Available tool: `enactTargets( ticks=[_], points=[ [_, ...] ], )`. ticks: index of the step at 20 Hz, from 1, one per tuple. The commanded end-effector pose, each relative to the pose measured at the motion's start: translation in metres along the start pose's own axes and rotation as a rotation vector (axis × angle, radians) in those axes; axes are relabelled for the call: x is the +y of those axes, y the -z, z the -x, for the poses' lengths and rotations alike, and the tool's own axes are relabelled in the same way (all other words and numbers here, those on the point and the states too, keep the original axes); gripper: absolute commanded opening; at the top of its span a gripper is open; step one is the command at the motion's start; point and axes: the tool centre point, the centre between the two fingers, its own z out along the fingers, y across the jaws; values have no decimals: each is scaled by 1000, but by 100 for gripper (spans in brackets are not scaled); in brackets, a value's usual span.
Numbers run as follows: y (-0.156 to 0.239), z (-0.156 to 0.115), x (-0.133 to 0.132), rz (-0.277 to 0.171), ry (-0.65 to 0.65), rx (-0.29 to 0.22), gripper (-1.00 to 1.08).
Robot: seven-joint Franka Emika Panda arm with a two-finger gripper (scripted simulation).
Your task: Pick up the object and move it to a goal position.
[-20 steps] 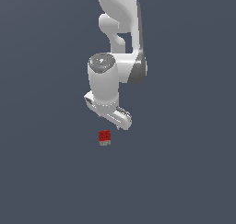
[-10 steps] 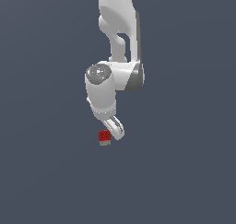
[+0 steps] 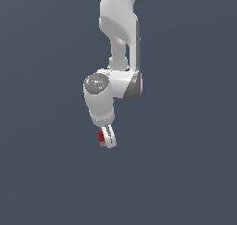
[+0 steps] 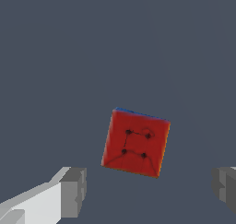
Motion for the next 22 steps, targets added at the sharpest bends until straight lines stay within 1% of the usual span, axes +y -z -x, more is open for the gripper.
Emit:
enactTargets(
  ticks=[1, 6, 11, 18, 22],
  points=[
    [-5, -3, -1, 2, -65, 2, 100],
    [-13, -7, -2, 4, -159, 5, 100],
    [-17, -9, -3, 6, -215, 7, 100],
    [-19, -10, -3, 6, -229, 7, 100],
    [-28, -10, -3, 6, -230, 7, 100]
  ],
)
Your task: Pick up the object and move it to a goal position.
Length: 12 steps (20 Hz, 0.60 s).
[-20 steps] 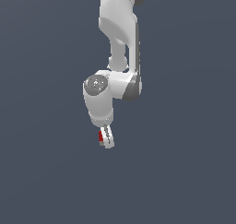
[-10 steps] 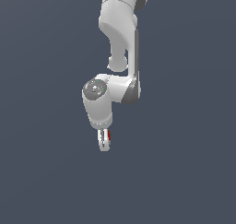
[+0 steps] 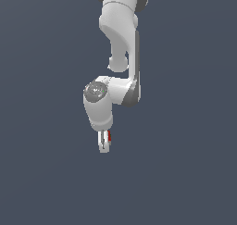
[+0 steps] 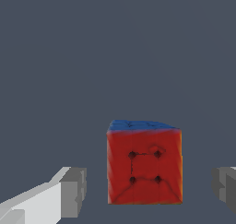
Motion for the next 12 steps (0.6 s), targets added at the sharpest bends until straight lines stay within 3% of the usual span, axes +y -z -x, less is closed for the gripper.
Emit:
enactTargets(
  ticks=[1, 12],
  points=[
    [-9, 0, 1, 1, -1, 0, 100],
    [-45, 0, 0, 1, -5, 0, 100]
  ],
)
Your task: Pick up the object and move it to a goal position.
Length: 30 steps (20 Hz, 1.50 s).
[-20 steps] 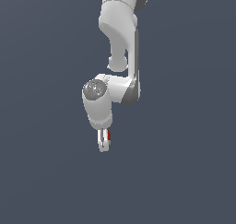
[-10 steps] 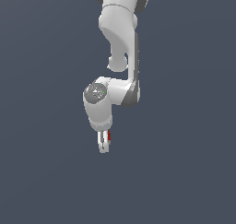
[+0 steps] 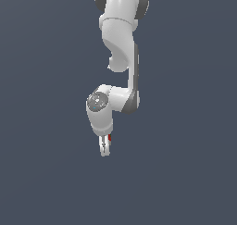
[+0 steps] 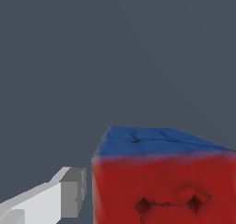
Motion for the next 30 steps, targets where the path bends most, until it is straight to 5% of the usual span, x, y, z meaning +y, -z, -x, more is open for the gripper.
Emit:
enactTargets(
  ticks=[1, 17, 30],
  points=[
    [0, 0, -1, -2, 0, 0, -100],
    [9, 9, -1, -2, 0, 0, -100],
    [99, 97, -3, -2, -1, -1, -100]
  ],
)
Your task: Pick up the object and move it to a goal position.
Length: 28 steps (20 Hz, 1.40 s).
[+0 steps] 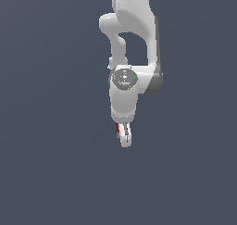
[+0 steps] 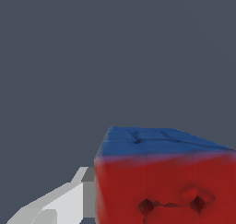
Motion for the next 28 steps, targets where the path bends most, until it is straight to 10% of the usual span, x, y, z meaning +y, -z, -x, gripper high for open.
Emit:
enactTargets(
  ticks=[1, 17, 28],
  points=[
    [24, 23, -1, -2, 0, 0, -100],
    [159, 153, -9, -3, 0, 3, -100],
    [186, 181, -14, -3, 1, 1, -100]
  ],
)
